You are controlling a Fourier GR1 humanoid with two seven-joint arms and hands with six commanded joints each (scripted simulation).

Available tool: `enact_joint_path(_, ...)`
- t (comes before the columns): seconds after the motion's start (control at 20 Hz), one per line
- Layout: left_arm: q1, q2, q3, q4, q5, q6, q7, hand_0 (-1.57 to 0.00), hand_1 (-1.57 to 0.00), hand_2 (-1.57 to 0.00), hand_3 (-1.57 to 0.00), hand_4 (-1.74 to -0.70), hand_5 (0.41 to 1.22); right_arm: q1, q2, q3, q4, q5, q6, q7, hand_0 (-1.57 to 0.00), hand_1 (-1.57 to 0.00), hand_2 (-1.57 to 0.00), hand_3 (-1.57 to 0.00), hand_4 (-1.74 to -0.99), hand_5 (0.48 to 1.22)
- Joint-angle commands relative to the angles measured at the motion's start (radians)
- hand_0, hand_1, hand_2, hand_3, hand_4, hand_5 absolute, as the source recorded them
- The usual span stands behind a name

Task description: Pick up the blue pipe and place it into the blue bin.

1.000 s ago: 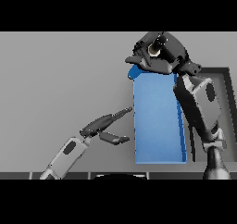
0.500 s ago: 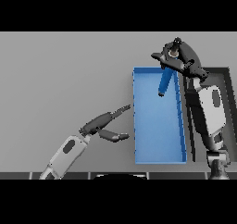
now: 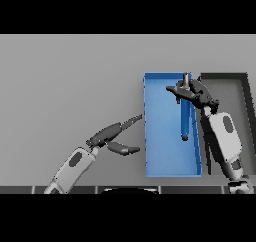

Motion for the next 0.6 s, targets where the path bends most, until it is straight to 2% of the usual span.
enact_joint_path(0.0, 0.0, -0.003, -0.002, 0.003, -0.004, 0.004, 0.005, 0.0, 0.0, 0.0, 0.0, -0.89, 0.457, 0.003, -0.022, 0.057, 0.04, -0.024, -0.024, 0.002, -1.57, -1.57, -1.57, -1.33, -1.599, 1.11)
enact_joint_path(0.05, -0.002, -0.005, -0.001, 0.007, -0.004, 0.004, 0.008, 0.0, 0.0, 0.0, 0.0, -0.89, 0.455, -0.001, -0.056, 0.138, 0.069, -0.091, -0.084, 0.002, -1.56, -1.46, -1.39, -1.12, -1.547, 1.133)
enact_joint_path(0.15, -0.004, 0.007, 0.006, -0.001, 0.0, 0.0, 0.006, 0.0, 0.0, 0.0, 0.0, -0.89, 0.454, -0.031, -0.13, 0.28, 0.113, -0.246, -0.148, 0.002, -1.04, -0.93, -0.89, -0.72, -1.455, 1.164)
enact_joint_path(0.2, -0.008, 0.006, 0.005, -0.005, 0.003, -0.002, 0.01, 0.0, 0.0, 0.0, 0.0, -0.89, 0.453, -0.057, -0.167, 0.352, 0.125, -0.313, -0.185, 0.002, -0.84, -0.75, -0.71, -0.57, -1.392, 1.176)
enact_joint_path(0.25, -0.011, 0.005, 0.006, -0.004, 0.003, -0.002, 0.019, 0.0, 0.0, 0.0, 0.0, -0.89, 0.454, -0.083, -0.195, 0.403, 0.132, -0.375, -0.206, 0.002, -0.67, -0.6, -0.57, -0.46, -1.338, 1.157)
enact_joint_path(0.3, -0.006, 0.006, 0.007, -0.003, 0.009, -0.004, 0.026, 0.0, 0.0, 0.0, 0.0, -0.89, 0.453, -0.111, -0.221, 0.462, 0.135, -0.401, -0.177, 0.002, -0.53, -0.48, -0.46, -0.37, -1.285, 1.141)
enact_joint_path(0.4, -0.006, 0.004, 0.007, -0.007, 0.016, -0.007, 0.032, 0.0, 0.0, 0.0, 0.0, -0.89, 0.452, -0.133, -0.246, 0.522, 0.134, -0.386, -0.156, 0.002, -0.34, -0.31, -0.29, -0.23, -1.208, 1.028)
enact_joint_path(0.55, -0.009, 0.008, 0.012, 0.001, 0.012, -0.007, 0.025, 0.0, 0.0, 0.0, 0.0, -0.9, 0.451, -0.165, -0.254, 0.598, 0.147, -0.28, -0.125, 0.001, -0.17, -0.16, -0.15, -0.12, -1.149, 0.887)
